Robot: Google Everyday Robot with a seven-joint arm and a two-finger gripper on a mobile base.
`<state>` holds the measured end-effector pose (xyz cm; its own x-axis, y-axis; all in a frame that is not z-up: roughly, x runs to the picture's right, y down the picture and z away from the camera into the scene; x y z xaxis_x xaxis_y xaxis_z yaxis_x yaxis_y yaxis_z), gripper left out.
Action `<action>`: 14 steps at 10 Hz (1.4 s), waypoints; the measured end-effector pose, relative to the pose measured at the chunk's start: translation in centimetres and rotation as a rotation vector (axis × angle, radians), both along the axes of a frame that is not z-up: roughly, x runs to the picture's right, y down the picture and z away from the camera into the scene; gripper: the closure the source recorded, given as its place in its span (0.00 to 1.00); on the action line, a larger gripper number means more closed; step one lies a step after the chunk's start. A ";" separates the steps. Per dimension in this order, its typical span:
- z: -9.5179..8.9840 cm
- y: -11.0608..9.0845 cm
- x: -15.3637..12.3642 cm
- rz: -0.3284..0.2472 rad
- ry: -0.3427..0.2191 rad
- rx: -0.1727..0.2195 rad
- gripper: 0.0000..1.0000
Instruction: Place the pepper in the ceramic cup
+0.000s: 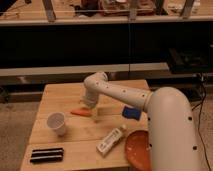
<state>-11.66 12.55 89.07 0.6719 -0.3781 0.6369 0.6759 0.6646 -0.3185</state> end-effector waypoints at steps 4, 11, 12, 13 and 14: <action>-0.5 0.4 -1.3 -0.039 -0.028 -0.008 0.49; -0.7 1.0 -2.5 -0.069 -0.064 -0.045 1.00; -0.7 0.9 -2.4 -0.070 -0.063 -0.044 1.00; -0.8 0.8 -2.3 -0.071 -0.062 -0.044 0.98; -0.8 0.8 -2.3 -0.072 -0.063 -0.044 0.93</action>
